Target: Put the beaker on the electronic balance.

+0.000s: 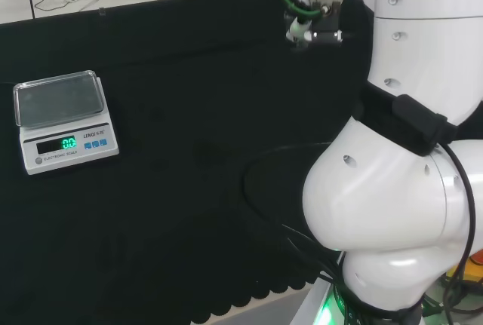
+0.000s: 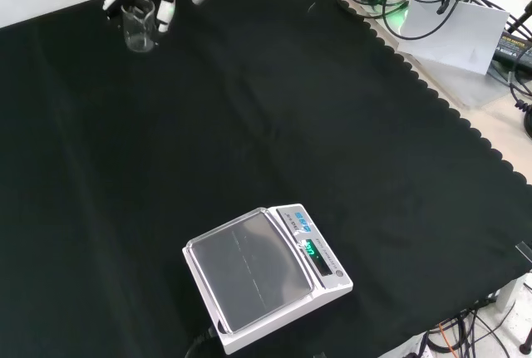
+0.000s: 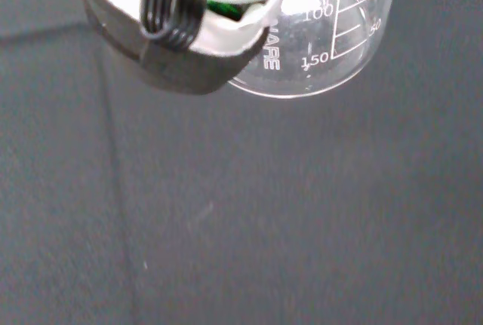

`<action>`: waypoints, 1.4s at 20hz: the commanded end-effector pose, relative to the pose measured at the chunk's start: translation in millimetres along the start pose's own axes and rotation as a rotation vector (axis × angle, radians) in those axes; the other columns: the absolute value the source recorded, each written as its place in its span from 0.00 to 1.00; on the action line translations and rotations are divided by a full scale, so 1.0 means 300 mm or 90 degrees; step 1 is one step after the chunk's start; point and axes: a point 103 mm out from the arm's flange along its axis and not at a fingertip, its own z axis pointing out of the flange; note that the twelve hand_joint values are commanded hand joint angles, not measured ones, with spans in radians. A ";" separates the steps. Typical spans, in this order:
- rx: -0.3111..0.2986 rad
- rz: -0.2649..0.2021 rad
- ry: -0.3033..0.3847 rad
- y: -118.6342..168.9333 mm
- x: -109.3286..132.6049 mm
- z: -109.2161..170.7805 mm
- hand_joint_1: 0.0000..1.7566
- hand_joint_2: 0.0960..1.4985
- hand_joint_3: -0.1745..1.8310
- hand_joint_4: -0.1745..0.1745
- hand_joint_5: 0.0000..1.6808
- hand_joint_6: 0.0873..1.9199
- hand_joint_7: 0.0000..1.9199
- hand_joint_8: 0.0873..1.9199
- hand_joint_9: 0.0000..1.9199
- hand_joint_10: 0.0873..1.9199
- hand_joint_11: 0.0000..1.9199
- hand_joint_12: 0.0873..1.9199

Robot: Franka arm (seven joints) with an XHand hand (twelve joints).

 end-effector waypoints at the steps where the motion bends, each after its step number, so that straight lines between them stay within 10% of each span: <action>1: -0.015 -0.021 0.000 -0.057 0.034 -0.103 0.66 0.62 0.36 0.60 0.47 0.71 0.42 0.74 0.50 0.61 0.64 0.43; 11: -0.006 -0.084 -0.004 -0.073 0.215 -0.120 0.67 0.60 0.37 0.60 0.49 0.70 0.42 0.73 0.50 0.60 0.64 0.43; 28: 0.060 -0.353 -0.017 -0.188 1.336 -0.011 0.67 0.59 0.38 0.61 0.50 0.70 0.42 0.73 0.50 0.60 0.64 0.43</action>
